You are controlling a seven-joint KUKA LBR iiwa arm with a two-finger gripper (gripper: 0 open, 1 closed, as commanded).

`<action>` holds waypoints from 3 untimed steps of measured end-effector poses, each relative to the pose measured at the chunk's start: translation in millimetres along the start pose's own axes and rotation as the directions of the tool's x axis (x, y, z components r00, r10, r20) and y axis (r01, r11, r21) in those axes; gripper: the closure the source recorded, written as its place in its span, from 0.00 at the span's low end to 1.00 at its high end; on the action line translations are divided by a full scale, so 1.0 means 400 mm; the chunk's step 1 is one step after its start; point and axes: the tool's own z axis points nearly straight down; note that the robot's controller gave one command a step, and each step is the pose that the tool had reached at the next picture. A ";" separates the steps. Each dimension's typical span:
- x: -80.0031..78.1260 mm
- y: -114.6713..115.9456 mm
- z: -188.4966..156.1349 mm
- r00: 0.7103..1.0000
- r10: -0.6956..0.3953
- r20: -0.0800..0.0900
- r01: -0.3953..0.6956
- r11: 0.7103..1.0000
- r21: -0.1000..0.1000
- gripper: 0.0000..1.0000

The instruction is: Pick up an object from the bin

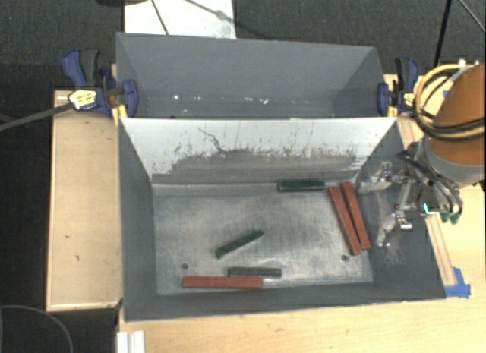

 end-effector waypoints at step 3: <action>-0.044 0.211 0.197 0.986 -0.165 0.010 0.165 0.986 0.001 0.00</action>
Offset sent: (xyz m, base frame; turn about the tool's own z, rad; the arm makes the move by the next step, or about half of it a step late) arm -0.0158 0.1097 -0.0901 -0.0001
